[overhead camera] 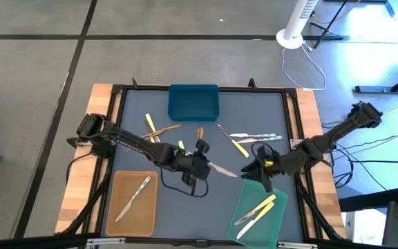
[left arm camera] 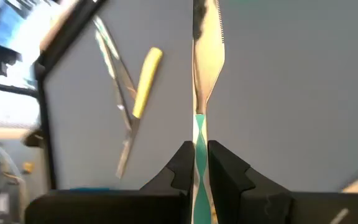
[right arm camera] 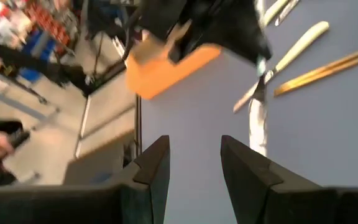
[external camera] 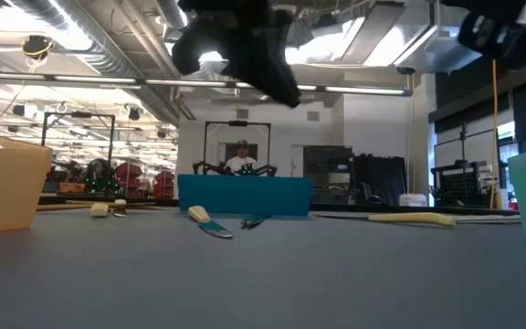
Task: Sort silverware by color (type)
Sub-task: Put the green patterned knife into the orange bin
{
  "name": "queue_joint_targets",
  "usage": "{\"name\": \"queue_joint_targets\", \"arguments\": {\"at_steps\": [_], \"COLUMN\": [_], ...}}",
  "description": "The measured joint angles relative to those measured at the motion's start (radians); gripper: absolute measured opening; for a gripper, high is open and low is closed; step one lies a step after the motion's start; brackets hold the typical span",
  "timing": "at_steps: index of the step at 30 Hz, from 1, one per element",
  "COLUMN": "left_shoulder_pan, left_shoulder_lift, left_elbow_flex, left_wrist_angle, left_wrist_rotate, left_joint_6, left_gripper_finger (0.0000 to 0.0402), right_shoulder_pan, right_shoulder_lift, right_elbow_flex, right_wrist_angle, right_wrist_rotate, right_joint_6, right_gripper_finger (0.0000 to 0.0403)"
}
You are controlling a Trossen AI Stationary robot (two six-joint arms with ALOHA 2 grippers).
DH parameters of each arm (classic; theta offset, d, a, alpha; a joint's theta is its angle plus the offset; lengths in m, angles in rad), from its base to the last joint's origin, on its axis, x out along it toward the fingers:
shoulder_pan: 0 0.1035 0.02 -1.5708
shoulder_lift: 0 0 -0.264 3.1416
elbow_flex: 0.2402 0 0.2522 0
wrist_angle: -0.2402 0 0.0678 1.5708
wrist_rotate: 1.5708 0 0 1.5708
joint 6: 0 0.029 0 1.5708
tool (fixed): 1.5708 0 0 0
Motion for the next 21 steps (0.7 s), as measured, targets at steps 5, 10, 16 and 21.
{"name": "queue_joint_targets", "arguments": {"at_steps": [5, 10, 16, 21], "left_shoulder_pan": [-0.035, -0.048, -0.046, -0.041], "left_shoulder_lift": [0.000, 0.000, 0.000, 0.000], "left_elbow_flex": [0.000, 0.000, 0.000, 0.000], "left_wrist_angle": [0.056, 0.127, 0.220, 0.231], "left_wrist_rotate": [-0.037, -0.041, -0.031, -0.031], "left_joint_6": [0.075, 0.099, 0.102, 0.103], "left_gripper_finger": [0.0025, 0.0025, 0.0025, 0.0025], "right_shoulder_pan": [-0.134, -0.243, -0.329, -0.365], "right_shoulder_lift": [0.003, 0.024, 0.107, 0.203], "right_elbow_flex": [0.000, 0.000, 0.000, 0.000], "right_wrist_angle": [0.010, 0.017, 0.122, 0.240], "right_wrist_rotate": [-0.112, -0.241, -0.391, -0.499], "right_joint_6": [0.000, 0.000, 0.000, 0.000], "right_gripper_finger": [0.0131, 0.0131, 0.0131, 0.0131]}}
